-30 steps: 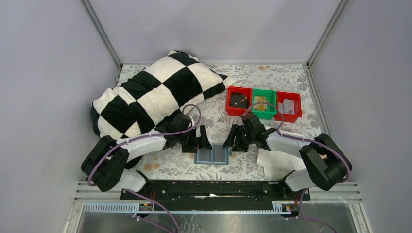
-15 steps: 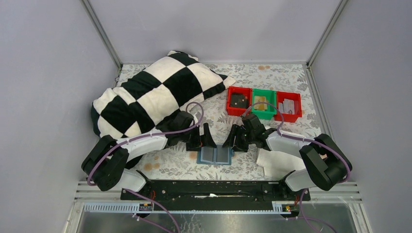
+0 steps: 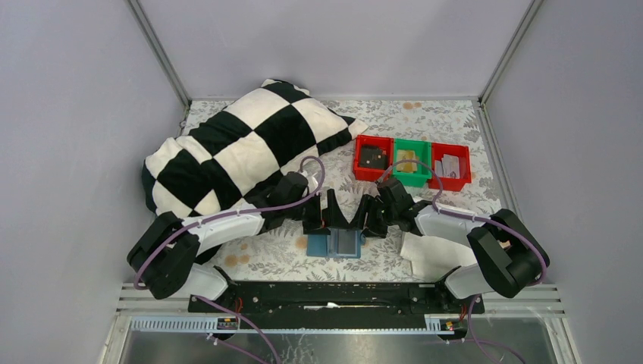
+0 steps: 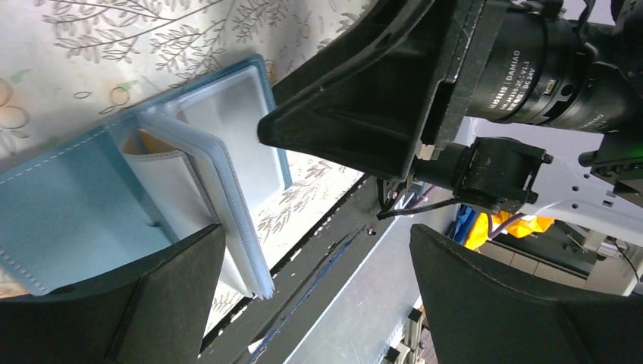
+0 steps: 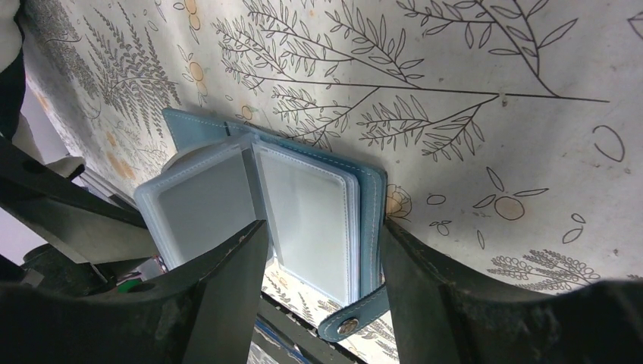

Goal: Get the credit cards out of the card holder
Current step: Remove the credit card from the card holder.

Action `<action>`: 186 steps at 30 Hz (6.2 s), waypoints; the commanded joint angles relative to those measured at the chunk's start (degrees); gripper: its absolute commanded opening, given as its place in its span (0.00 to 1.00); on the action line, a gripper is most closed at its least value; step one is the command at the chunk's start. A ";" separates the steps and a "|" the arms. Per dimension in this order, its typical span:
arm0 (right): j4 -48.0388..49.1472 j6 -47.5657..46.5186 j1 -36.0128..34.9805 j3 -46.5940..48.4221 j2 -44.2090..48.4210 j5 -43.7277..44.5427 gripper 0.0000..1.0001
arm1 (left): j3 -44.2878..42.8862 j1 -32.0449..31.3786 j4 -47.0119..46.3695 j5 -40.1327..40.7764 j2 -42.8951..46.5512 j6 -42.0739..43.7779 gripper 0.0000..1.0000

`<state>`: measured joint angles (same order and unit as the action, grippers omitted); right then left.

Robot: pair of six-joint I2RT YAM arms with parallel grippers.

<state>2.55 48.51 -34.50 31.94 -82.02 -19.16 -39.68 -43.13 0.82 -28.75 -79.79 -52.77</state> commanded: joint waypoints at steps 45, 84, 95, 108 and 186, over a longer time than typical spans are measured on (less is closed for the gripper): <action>1.63 0.31 -9.29 3.20 6.04 1.47 0.60 | -4.11 6.04 13.00 8.19 12.64 4.92 0.96; 4.27 1.37 -10.15 -1.57 5.79 5.11 0.61 | -4.43 9.65 16.56 9.55 14.55 6.37 0.98; 5.38 0.53 -10.33 1.30 2.55 2.45 0.61 | -4.17 9.65 16.97 10.24 15.41 6.45 0.98; 6.31 0.50 -12.28 6.38 -2.14 0.90 0.60 | -6.12 11.10 21.68 12.94 18.85 8.57 0.98; 4.59 3.78 -5.80 -5.69 1.71 4.74 0.25 | 7.67 -0.37 -10.61 5.09 -6.70 -1.32 0.53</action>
<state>8.62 52.49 -40.29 27.62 -78.98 -17.02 -32.49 -43.59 -6.52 -24.80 -86.00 -55.07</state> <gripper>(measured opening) 0.252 0.536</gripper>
